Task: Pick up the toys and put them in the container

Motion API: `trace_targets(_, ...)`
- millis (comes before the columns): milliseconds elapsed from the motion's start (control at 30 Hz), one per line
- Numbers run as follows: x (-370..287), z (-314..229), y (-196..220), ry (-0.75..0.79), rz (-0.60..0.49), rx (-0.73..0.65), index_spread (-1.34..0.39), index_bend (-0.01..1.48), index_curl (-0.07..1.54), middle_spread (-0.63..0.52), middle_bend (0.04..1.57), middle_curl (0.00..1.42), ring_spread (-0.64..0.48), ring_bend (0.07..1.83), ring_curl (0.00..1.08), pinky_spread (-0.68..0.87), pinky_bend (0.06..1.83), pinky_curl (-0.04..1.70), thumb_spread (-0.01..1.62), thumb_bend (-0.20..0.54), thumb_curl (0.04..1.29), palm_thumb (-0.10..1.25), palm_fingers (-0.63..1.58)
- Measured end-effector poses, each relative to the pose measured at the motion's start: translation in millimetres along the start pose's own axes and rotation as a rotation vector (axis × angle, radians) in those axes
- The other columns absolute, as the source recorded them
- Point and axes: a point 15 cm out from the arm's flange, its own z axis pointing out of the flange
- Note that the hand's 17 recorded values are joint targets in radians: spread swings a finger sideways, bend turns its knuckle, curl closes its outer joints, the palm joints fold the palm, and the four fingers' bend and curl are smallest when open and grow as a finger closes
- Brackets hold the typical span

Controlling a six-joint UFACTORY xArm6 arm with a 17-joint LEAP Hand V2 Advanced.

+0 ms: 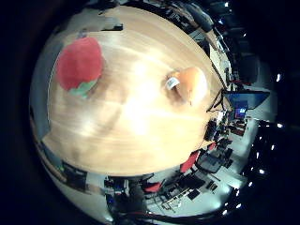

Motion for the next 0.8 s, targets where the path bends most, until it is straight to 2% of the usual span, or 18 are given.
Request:
trace_targets(367, 9.4, 47.4, -21.3, -0.026, 0.0, -0.08, -0.43, 0.15, 0.26, -0.17, 0.3, 0.37, -0.18, 0.78, 0.22, 0.19, 0.84, 0.07, 0.97, -0.026, 0.29, 0.42, 0.27)
trace_targets(800, 10.1, 80.3, -53.8, -0.032, -0.021, -0.114, -0.42, 0.14, 0.25, -0.18, 0.33, 0.38, -0.22, 0.84, 0.24, 0.08, 0.91, 0.07, 0.98, -0.028, 0.29, 0.42, 0.27)
